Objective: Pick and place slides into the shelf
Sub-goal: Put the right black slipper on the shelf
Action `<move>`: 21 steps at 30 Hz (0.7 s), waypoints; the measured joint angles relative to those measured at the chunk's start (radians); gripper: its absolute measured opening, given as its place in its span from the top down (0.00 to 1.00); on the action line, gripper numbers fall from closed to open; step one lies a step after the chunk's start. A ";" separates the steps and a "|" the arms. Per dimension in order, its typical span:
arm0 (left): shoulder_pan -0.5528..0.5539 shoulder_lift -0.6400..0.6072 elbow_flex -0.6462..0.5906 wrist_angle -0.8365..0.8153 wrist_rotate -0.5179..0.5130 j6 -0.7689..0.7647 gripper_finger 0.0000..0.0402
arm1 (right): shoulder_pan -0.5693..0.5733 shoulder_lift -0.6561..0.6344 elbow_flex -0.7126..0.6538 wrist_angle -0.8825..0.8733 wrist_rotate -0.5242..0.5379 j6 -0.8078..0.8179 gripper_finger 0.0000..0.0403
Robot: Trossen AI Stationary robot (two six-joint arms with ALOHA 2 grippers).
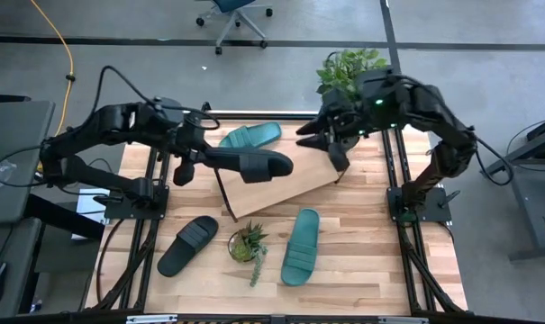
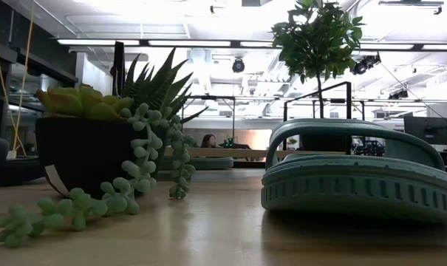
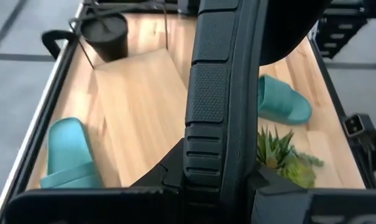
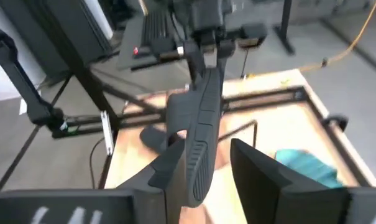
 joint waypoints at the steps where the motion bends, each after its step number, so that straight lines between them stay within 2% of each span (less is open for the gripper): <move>1: -0.001 0.008 0.000 0.002 0.005 0.002 0.86 | 0.000 0.008 0.000 -0.007 -0.010 0.005 0.68; 6: 0.000 0.037 0.000 -0.014 0.007 0.025 0.86 | 0.000 0.044 0.000 -0.049 -0.044 0.028 0.63; 12: 0.000 0.050 0.000 -0.008 0.002 0.036 0.86 | 0.000 0.073 0.000 -0.074 -0.114 0.060 0.62; 16: 0.000 0.053 0.000 -0.014 -0.002 0.043 0.86 | 0.000 0.101 -0.001 -0.131 -0.120 0.054 0.62; 21: 0.000 0.052 0.000 -0.013 -0.003 0.042 0.86 | -0.001 0.125 0.000 -0.121 -0.150 0.049 0.62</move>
